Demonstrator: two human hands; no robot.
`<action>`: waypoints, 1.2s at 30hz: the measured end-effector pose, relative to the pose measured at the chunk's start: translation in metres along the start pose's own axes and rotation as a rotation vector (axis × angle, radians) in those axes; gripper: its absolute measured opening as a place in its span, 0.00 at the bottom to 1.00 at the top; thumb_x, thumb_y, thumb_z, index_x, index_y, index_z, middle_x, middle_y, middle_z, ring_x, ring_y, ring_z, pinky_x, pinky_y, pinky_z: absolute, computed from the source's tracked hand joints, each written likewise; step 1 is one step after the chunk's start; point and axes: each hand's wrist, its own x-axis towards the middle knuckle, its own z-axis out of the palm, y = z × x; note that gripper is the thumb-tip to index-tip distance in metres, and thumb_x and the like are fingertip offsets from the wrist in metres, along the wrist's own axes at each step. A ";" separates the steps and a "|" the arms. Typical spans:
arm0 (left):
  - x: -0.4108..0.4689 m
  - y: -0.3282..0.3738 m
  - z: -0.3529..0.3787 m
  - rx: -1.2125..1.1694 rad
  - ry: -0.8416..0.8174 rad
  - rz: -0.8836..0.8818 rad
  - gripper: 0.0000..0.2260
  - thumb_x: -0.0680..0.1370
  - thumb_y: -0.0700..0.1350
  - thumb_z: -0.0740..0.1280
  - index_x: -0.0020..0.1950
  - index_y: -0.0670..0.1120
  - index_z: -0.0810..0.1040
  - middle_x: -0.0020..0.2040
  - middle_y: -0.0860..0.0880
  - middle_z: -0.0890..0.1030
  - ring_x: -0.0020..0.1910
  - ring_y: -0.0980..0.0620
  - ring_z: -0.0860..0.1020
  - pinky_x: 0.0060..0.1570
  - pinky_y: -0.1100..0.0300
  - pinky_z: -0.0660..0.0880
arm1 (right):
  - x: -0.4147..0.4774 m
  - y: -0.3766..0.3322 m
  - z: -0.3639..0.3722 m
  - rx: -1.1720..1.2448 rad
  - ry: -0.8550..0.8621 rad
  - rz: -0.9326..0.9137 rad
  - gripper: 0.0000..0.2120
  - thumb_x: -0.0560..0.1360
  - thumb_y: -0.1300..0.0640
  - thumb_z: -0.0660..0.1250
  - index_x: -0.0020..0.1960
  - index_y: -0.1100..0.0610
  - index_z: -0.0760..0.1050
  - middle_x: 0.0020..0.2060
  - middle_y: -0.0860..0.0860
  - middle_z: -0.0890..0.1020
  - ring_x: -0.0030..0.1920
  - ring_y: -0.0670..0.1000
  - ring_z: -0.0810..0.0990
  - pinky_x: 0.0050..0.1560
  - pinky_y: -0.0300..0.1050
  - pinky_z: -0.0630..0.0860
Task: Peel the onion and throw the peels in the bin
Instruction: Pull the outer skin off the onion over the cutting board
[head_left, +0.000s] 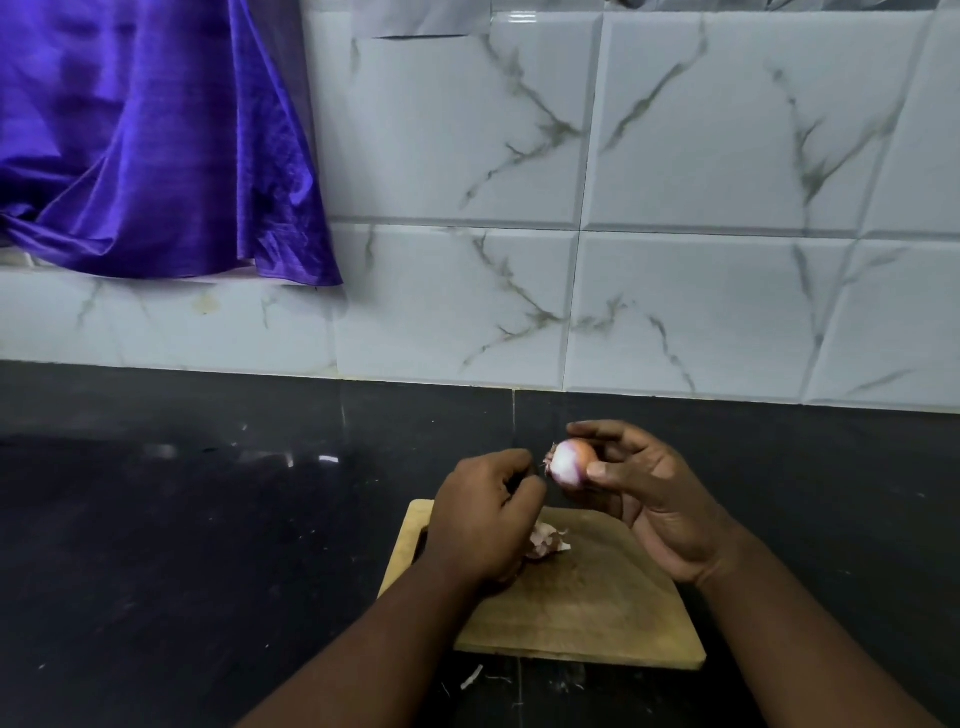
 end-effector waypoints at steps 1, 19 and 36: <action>0.000 0.000 0.000 -0.013 -0.009 0.018 0.13 0.77 0.51 0.61 0.34 0.49 0.72 0.30 0.46 0.75 0.32 0.45 0.74 0.32 0.46 0.69 | 0.000 0.000 0.001 -0.008 0.008 -0.003 0.20 0.70 0.67 0.73 0.62 0.61 0.81 0.59 0.65 0.83 0.54 0.60 0.86 0.53 0.50 0.85; -0.001 0.003 0.003 0.158 0.023 0.053 0.13 0.80 0.49 0.64 0.36 0.54 0.70 0.31 0.52 0.73 0.32 0.52 0.72 0.31 0.55 0.65 | 0.001 0.005 -0.002 -0.378 0.007 -0.133 0.24 0.63 0.67 0.83 0.56 0.60 0.80 0.55 0.60 0.86 0.57 0.60 0.85 0.58 0.58 0.82; 0.001 0.005 0.004 0.253 0.031 0.009 0.13 0.79 0.51 0.59 0.34 0.56 0.65 0.31 0.54 0.70 0.31 0.54 0.69 0.30 0.58 0.60 | 0.001 0.006 -0.005 -0.080 -0.040 -0.011 0.16 0.68 0.68 0.71 0.55 0.60 0.84 0.52 0.63 0.85 0.49 0.59 0.86 0.48 0.50 0.85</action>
